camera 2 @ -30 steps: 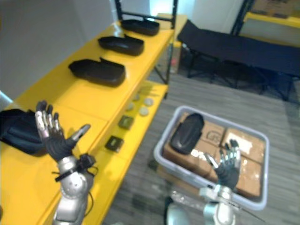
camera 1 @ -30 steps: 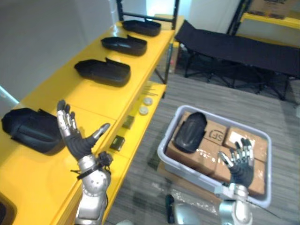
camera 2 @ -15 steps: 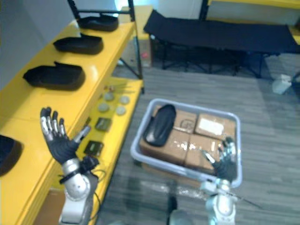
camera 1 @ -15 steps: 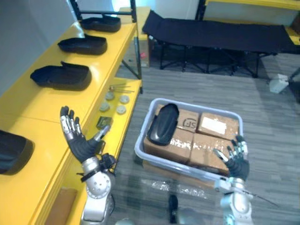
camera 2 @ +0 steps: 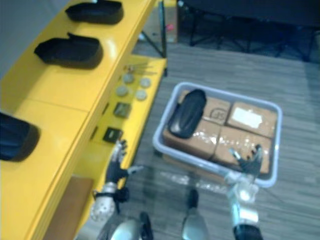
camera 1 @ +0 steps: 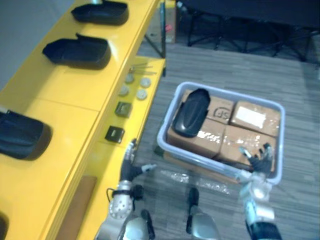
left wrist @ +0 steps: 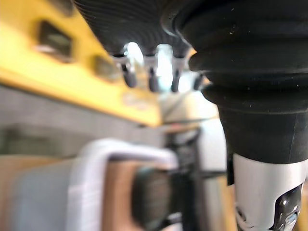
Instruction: Walk over and take plastic housings, then place them on the shelf
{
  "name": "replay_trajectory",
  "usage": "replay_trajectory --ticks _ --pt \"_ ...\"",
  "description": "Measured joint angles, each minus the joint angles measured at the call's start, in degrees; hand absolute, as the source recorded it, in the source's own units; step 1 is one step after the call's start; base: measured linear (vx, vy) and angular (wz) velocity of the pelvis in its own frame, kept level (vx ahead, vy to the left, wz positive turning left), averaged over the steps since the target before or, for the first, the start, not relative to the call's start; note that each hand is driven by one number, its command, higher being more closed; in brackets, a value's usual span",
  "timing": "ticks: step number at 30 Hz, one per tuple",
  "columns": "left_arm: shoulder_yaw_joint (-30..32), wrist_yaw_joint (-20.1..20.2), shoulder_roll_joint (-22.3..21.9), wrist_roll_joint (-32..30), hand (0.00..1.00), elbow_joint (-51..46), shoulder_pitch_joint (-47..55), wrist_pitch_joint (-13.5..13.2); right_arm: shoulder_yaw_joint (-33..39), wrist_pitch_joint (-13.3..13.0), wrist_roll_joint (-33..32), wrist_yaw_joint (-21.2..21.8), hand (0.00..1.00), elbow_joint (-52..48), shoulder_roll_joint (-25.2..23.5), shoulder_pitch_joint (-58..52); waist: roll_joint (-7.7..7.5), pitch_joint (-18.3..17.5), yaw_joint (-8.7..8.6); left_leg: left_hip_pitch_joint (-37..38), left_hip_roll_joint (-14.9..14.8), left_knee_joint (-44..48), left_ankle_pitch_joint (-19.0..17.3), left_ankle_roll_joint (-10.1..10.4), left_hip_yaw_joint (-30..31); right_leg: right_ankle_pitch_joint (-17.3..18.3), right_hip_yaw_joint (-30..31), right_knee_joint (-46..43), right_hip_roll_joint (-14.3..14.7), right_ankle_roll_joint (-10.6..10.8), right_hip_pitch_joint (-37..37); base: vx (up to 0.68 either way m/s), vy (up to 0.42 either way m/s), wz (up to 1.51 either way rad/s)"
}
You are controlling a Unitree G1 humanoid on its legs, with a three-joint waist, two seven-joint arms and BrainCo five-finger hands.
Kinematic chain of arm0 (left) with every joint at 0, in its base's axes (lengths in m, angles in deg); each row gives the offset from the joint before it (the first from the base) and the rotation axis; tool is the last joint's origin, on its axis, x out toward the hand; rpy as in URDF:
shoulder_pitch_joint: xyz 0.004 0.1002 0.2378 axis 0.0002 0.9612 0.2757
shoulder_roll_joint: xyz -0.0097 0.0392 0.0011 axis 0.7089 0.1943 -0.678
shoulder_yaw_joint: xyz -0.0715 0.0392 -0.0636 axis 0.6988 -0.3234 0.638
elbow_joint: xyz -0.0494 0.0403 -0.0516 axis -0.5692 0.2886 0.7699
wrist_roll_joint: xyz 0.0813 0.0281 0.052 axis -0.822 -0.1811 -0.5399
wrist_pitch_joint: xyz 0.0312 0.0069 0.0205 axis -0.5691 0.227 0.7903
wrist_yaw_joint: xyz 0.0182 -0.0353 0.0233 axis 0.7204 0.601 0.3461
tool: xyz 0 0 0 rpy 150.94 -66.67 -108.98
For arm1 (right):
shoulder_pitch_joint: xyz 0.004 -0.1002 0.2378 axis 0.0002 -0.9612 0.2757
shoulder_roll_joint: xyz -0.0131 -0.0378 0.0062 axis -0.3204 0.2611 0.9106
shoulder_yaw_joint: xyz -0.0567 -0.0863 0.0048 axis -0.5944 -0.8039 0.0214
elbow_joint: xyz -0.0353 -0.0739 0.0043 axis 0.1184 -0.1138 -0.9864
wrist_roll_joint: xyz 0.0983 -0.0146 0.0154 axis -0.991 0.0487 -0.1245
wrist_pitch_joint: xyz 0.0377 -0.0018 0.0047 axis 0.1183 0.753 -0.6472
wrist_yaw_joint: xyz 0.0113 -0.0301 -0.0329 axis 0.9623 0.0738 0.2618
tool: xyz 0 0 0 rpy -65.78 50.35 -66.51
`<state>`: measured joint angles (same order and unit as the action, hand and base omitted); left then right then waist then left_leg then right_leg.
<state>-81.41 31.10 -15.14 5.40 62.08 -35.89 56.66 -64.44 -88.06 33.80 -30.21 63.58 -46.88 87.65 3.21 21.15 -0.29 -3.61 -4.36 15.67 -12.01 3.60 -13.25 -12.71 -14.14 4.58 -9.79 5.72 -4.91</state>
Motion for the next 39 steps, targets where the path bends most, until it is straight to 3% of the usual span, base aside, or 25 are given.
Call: replay_trajectory --ticks 4,8,10,12,19,22,27,32,39 --pt "-2.01 -0.14 -0.02 -0.83 0.0 11.12 -1.27 1.07 -1.08 0.7 -0.65 0.14 0.0 8.99 5.17 10.72 0.69 2.56 2.06 -3.61 0.79 3.95 -0.91 -1.24 2.49 -0.74 -1.8 -0.01 -1.18 0.54 -0.21 -0.11 0.068 0.32" --pt "-2.77 -0.53 0.03 -0.4 0.0 18.23 -0.54 0.81 -1.19 2.41 -1.2 0.05 0.0 13.29 7.13 17.07 1.05 3.38 3.38 -7.37 0.92 7.4 -1.87 -1.82 4.43 -1.01 -3.28 -0.75 -1.72 0.76 -1.48 -0.11 0.06 0.23" --pt "-2.9 -0.53 -0.07 -0.46 0.0 21.49 -0.56 0.04 -2.54 3.23 -1.2 -0.03 0.0 15.95 8.36 19.74 1.38 3.74 4.3 -7.98 1.13 8.21 -1.98 -2.01 4.72 -1.0 -3.6 -1.42 -2.17 0.77 -1.75 -0.08 0.072 0.14" --pt "-2.93 -0.61 -0.23 -0.43 0.0 22.34 -0.74 -2.15 -3.52 5.69 -1.2 -1.72 0.0 18.86 10.07 23.46 2.14 4.77 5.18 -8.72 1.57 9.04 -2.13 -2.31 5.06 -0.96 -4.25 -2.33 -2.86 0.8 -2.14 -0.09 0.076 0.1" --pt "-2.92 -2.18 -0.48 -0.25 0.0 24.35 -1.34 -6.28 -3.57 11.71 -1.06 -7.95 0.0 24.93 10.61 28.11 3.37 5.57 5.92 -10.61 2.13 10.43 -2.13 -2.52 6.19 -0.8 -4.96 -3.53 -3.61 0.99 -3.16 -0.07 0.064 0.09" --pt "-4.27 -2.8 -0.93 0.28 0.0 25.66 -2.37 -6.58 -4.2 14.27 -0.47 -11.68 0.0 27.65 13.4 32.11 5.11 6.38 5.98 -10.71 2.5 10.38 -1.95 -2.79 6.35 -0.6 -5.21 -4.15 -4.14 1.08 -3.44 -0.05 0.052 0.03" --pt "-4.62 -2.85 -2.14 1.46 0.0 26.6 -2.4 -8.42 -4.78 16.54 0.04 -14.97 0.0 31.46 15.54 36.17 6.02 6.56 6.11 -12.12 2.52 10.85 -1.78 -2.98 6.42 -0.52 -5.16 -5.07 -4.3 1.05 -5.14 -0.04 0.035 0.02" --pt "-5.22 -2.75 -3.1 5.12 0.0 27.47 -2.72 -9.15 -5.1 19.18 0.41 -13.02 0.0 35.36 18.59 38.33 7.85 7.09 6.22 -12.56 3.06 11.1 -1.56 -3.35 6.71 0.39 -5.4 -7.11 -5.2 1.36 -6.11 -0.05 0.047 0.05" --pt "-5.14 -2.64 -3.51 7.42 0.0 28.35 -3.52 -10.43 -6.35 20.01 2.14 -8.02 0.0 38.72 22.34 39.55 9.21 7.14 7.66 -16.18 2.98 12.91 -1.55 -3.38 7.93 1.78 -6.28 -9.86 -5.61 1.25 -9.29 -0.07 0.04 0.08"
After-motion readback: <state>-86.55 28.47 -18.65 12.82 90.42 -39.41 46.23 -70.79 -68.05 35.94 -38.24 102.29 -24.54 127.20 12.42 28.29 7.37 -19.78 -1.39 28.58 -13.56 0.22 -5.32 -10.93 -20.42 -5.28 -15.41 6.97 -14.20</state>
